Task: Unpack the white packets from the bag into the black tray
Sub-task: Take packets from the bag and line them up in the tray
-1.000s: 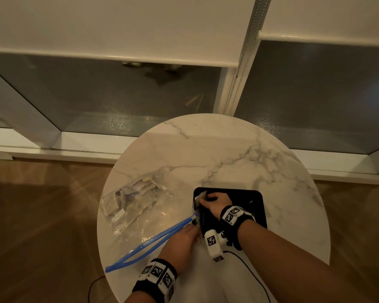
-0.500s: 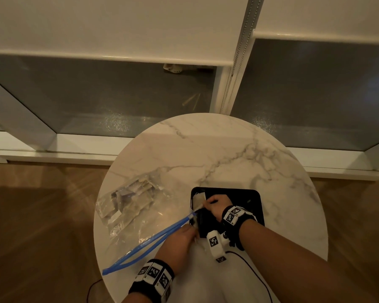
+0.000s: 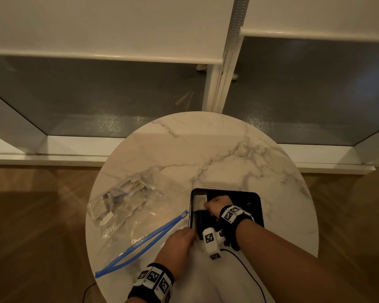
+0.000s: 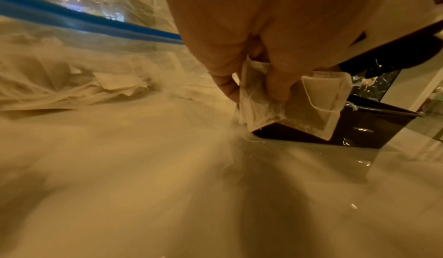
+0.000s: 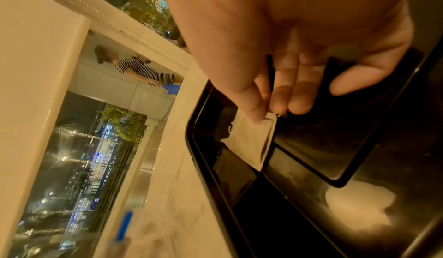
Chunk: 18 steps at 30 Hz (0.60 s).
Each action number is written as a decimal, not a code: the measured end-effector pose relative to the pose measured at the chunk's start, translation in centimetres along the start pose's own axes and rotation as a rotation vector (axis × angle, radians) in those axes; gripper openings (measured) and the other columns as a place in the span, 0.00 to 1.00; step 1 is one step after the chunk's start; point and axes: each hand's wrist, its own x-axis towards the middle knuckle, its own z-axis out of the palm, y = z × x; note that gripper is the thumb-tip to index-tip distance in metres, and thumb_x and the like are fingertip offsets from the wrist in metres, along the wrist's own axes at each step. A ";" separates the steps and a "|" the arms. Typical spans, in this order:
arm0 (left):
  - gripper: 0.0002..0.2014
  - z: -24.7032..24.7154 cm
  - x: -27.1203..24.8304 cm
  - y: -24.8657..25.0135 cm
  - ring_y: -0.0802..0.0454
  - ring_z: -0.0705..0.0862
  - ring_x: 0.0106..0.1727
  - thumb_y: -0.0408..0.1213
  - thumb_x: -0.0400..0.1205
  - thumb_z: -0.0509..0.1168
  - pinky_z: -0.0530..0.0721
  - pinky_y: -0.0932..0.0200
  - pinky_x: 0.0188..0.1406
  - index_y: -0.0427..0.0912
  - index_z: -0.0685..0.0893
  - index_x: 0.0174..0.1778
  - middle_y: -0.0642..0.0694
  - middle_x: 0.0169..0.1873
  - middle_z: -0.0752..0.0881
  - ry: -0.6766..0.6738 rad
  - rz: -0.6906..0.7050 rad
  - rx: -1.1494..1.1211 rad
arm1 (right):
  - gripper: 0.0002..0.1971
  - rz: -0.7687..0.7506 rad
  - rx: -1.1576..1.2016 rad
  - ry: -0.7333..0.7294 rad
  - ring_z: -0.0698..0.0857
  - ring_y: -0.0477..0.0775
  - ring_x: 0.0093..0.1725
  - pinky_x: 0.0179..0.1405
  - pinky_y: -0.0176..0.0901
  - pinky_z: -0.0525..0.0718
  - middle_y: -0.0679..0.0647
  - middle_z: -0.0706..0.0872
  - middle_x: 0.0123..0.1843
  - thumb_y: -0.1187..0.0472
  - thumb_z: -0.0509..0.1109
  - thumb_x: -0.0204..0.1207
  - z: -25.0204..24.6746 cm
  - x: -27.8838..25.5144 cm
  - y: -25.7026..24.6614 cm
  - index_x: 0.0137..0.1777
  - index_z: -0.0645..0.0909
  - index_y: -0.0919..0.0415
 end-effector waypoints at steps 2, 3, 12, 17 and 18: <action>0.11 0.3 0.0 0.2 0.60 0.77 0.59 0.37 0.87 0.58 0.71 0.69 0.60 0.54 0.80 0.61 0.57 0.59 0.81 0.000 0.009 0.000 | 0.09 0.044 0.014 0.016 0.86 0.58 0.32 0.29 0.42 0.81 0.58 0.88 0.31 0.57 0.75 0.66 -0.2 0.1 0.3 0.36 0.87 0.64; 0.12 0.4 0.0 0.2 0.60 0.76 0.59 0.36 0.87 0.58 0.70 0.70 0.59 0.54 0.80 0.62 0.57 0.59 0.81 -0.003 0.012 0.002 | 0.09 0.063 0.032 0.025 0.85 0.58 0.29 0.28 0.42 0.80 0.58 0.86 0.29 0.57 0.74 0.64 -0.3 0.1 0.6 0.35 0.86 0.64; 0.14 0.8 -0.4 0.8 0.60 0.76 0.60 0.33 0.85 0.59 0.70 0.70 0.60 0.53 0.80 0.62 0.57 0.59 0.80 0.009 0.014 0.005 | 0.04 0.076 0.204 -0.052 0.80 0.53 0.28 0.25 0.36 0.74 0.57 0.83 0.30 0.65 0.70 0.71 -1.3 -0.9 1.1 0.35 0.82 0.63; 0.12 0.9 -0.4 1.0 0.60 0.76 0.59 0.34 0.85 0.60 0.70 0.71 0.60 0.54 0.80 0.60 0.57 0.58 0.81 0.026 0.014 0.006 | 0.07 0.037 0.149 -0.072 0.78 0.54 0.25 0.22 0.36 0.73 0.56 0.80 0.26 0.66 0.70 0.68 -1.6 -1.2 1.0 0.30 0.79 0.61; 0.12 0.9 -0.5 1.0 0.61 0.76 0.58 0.34 0.85 0.60 0.70 0.71 0.60 0.53 0.80 0.60 0.57 0.58 0.81 0.026 0.011 0.004 | 0.07 0.020 0.128 -0.076 0.79 0.54 0.24 0.22 0.37 0.74 0.57 0.81 0.26 0.66 0.70 0.68 -1.7 -1.3 1.0 0.29 0.80 0.62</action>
